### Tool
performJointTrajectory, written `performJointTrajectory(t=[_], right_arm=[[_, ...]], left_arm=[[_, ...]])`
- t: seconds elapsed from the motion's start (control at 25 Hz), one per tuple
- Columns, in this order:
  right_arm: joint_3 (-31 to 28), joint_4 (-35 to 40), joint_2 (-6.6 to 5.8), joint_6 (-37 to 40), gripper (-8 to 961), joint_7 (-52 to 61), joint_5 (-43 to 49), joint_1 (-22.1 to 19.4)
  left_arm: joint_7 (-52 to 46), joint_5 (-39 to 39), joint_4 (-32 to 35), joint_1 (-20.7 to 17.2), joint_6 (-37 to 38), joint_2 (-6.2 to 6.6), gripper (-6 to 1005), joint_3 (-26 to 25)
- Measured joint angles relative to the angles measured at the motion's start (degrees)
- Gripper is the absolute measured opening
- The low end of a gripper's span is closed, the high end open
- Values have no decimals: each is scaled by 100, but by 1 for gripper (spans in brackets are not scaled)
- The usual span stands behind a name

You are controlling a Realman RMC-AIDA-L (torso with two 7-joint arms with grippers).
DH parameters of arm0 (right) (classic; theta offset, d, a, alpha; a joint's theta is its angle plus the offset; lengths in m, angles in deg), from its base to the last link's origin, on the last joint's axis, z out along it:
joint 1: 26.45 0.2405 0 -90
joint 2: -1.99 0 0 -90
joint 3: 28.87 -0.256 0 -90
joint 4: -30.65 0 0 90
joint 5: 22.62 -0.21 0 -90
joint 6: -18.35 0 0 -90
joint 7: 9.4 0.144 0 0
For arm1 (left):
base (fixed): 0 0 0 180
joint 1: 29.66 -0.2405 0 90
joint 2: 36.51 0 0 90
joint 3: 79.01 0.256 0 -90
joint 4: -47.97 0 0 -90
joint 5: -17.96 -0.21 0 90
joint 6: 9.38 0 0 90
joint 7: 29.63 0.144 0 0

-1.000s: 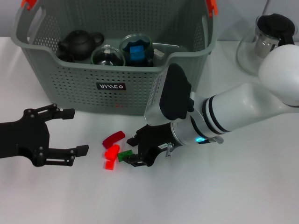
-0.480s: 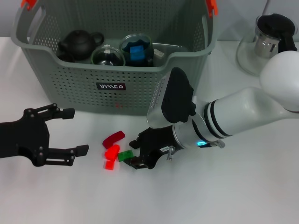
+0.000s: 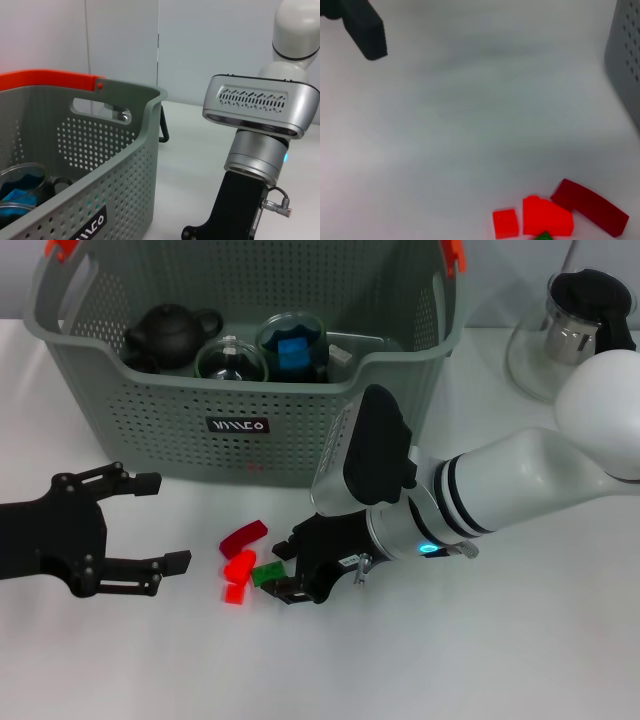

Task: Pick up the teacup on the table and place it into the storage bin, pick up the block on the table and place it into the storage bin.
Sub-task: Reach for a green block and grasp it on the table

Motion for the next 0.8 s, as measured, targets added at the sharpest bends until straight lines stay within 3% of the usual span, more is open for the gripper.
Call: performJointTrajectory(t=[0.8], right_arm=[[66, 25, 0, 55, 464, -1, 0, 0]], left_arm=[[9, 0, -80, 13, -65, 15, 967, 0]])
